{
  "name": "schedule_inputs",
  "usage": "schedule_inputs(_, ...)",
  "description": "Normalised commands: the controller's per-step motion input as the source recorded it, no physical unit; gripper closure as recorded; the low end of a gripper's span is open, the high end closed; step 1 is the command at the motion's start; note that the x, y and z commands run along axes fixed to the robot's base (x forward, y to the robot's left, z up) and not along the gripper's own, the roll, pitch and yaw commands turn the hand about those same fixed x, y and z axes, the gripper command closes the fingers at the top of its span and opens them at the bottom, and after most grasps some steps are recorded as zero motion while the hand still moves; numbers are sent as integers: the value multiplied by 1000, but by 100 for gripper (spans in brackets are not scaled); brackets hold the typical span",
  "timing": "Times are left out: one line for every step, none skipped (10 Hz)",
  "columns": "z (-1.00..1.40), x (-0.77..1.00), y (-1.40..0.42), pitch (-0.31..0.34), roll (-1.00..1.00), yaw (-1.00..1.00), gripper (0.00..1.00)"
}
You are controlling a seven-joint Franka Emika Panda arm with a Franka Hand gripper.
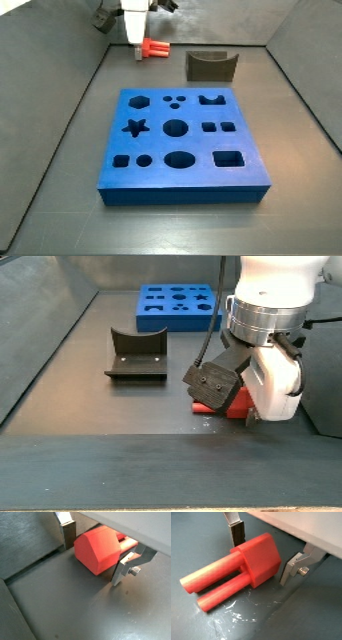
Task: Pick up the 3 prong object. Move up. Place the 3 prong object on the fixture. Regrasp the 3 prong object. Move to above the board. Insert the 3 prong object.
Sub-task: Pick up the 3 prong object.
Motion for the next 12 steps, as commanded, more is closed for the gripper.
schedule_inputs(-260, 0, 0, 0, 6, -503, 0)
schedule_inputs(-43, 0, 0, 0, 0, -14, 0)
schedule_inputs(-29, 40, 0, -20, 0, 0, 0)
schedule_inputs(-443, 51, 23, -169, -31, -74, 0)
schedule_inputs(-66, 0, 74, 0, -83, -131, 0)
schedule_inputs(0, 0, 0, 0, 0, 0, 100)
schedule_inputs(0, 0, 0, 0, 0, 0, 100)
schedule_inputs(0, 0, 0, 0, 0, 0, 100)
schedule_inputs(0, 0, 0, 0, 0, 0, 100)
schedule_inputs(0, 0, 0, 0, 0, 0, 100)
schedule_inputs(0, 0, 0, 0, 0, 0, 100)
schedule_inputs(0, 0, 0, 0, 0, 0, 100)
